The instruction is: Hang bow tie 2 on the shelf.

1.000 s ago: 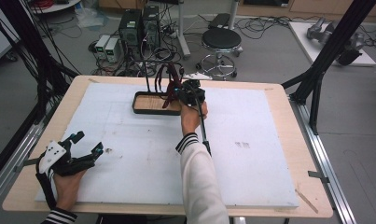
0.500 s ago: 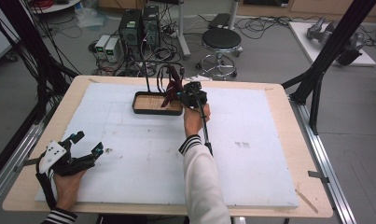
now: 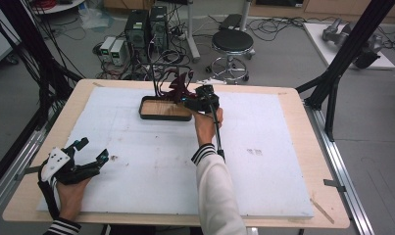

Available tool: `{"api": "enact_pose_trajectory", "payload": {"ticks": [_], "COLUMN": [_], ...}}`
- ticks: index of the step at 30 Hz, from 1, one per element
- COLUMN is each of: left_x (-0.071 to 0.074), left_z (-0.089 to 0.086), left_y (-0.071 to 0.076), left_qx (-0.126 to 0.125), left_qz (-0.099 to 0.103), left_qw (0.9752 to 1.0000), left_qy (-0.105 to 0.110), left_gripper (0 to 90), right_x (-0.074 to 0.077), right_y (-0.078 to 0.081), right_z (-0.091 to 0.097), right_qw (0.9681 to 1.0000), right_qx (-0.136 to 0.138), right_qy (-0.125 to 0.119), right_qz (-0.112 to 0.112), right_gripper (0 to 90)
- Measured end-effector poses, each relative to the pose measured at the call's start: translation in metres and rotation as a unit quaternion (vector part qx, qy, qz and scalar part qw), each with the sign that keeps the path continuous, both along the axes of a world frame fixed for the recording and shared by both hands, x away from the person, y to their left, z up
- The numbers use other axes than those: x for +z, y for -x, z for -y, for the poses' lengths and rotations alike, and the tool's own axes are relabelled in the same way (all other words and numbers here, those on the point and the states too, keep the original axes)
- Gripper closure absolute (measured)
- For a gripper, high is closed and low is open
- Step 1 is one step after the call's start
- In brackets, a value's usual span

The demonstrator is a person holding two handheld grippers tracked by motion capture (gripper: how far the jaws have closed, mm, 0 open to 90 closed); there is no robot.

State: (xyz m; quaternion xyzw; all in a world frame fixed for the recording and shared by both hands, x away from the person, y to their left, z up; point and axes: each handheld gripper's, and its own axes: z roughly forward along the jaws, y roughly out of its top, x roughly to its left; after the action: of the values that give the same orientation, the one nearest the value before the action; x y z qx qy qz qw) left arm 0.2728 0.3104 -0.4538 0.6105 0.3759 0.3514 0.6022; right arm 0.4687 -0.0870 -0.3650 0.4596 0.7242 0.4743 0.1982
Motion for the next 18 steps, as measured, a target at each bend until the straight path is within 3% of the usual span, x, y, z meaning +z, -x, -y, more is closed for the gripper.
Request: {"api": "enact_pose_trajectory", "payload": {"ticks": [7,10,18], "left_x": [0.0,0.0,0.0], "left_z": [0.0,0.0,0.0], "left_y": [0.0,0.0,0.0], "left_qx": [-0.001,-0.001,-0.002], "left_qz": [0.003,0.001,0.003], "left_qw": [1.0,1.0,1.0], "left_qy": [-0.002,0.002,0.001], "left_gripper": [13.5,13.5,13.5], "right_x": [0.015,0.024,0.039], "right_y": [0.02,0.034,0.091], "right_z": [0.007,0.017,0.064], "right_qw": [0.9983,0.9974,0.9931], "right_qx": [0.041,0.051,0.061], "right_qy": [0.018,0.005,-0.023], "right_qz": [0.037,0.051,0.098], "right_gripper": [17.8,12.3,10.8]}}
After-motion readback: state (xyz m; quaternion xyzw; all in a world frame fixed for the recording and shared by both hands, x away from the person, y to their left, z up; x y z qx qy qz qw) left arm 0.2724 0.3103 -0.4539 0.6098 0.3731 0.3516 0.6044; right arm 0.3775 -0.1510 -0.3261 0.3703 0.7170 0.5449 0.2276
